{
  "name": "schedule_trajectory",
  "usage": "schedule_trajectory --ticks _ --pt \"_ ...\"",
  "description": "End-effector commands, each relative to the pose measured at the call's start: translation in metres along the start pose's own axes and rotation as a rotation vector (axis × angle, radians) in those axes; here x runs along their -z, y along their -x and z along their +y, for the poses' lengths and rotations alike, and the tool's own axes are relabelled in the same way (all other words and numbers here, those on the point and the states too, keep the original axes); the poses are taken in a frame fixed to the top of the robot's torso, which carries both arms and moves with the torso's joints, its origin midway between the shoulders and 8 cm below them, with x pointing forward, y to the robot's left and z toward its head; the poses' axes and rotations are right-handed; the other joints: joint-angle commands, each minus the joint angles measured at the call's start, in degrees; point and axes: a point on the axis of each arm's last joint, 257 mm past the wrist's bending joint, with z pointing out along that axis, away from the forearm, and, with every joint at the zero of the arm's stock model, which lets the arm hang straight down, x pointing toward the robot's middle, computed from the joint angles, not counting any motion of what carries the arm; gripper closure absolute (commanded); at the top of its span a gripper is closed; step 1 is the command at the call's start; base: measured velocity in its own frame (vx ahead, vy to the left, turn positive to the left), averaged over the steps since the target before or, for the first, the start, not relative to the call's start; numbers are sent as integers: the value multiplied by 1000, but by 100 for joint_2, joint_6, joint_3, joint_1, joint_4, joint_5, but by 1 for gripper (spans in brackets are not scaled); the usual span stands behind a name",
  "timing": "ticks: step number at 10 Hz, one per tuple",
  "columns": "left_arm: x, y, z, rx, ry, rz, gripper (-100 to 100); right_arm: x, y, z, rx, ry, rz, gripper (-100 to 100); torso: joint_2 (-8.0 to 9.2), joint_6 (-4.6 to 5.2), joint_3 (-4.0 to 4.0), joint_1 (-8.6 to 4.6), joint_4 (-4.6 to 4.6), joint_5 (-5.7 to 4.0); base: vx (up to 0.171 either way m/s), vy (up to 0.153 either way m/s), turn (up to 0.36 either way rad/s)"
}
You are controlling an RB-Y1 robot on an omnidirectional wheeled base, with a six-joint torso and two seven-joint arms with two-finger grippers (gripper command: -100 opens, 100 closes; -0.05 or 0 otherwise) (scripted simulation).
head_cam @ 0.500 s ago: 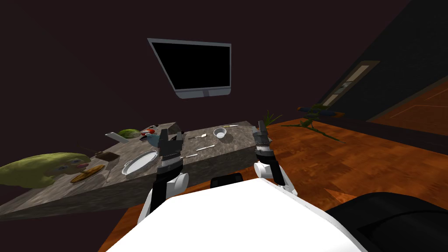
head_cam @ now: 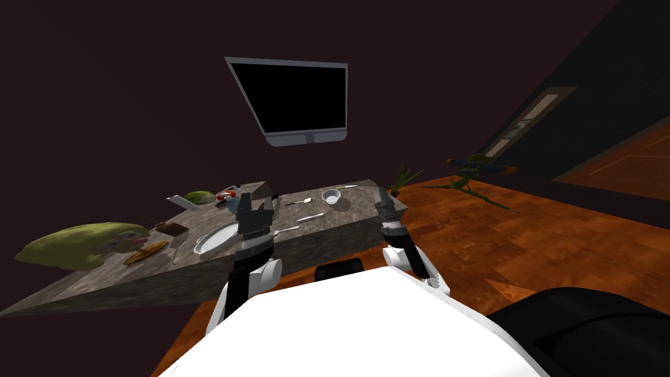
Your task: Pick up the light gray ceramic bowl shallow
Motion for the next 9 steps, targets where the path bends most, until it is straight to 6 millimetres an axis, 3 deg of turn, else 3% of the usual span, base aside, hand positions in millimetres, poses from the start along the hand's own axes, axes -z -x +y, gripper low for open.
schedule_trajectory --ticks 1,4,5,6,7,8,9 --pt "0 0 0 0 0 0 0 6 -6 -14 9 -34 47 -100 0 0 0 0 0 0 -68 70 21" --pt "0 0 0 0 0 0 0 23 -20 -44 32 -110 142 -100 -1 0 0 0 0 0 -76 68 32" --pt "0 0 0 0 0 0 0 23 -21 -44 40 -109 158 -100 2 -1 1 5 0 1 -66 55 13" --pt "0 0 0 0 0 0 0 34 -26 -62 48 -155 197 -100 -3 0 -1 -2 0 0 -64 60 54" --pt "0 0 0 0 0 0 0 35 -27 -62 58 -153 214 -100 -2 -1 -1 0 -1 0 -65 61 21" --pt "0 0 0 0 0 0 0 48 -31 -80 67 -204 254 -100 -3 0 -1 0 0 0 -81 66 51" --pt "0 0 0 0 0 0 0 49 -32 -81 79 -202 273 -100 2 -1 1 1 0 0 -67 60 33"
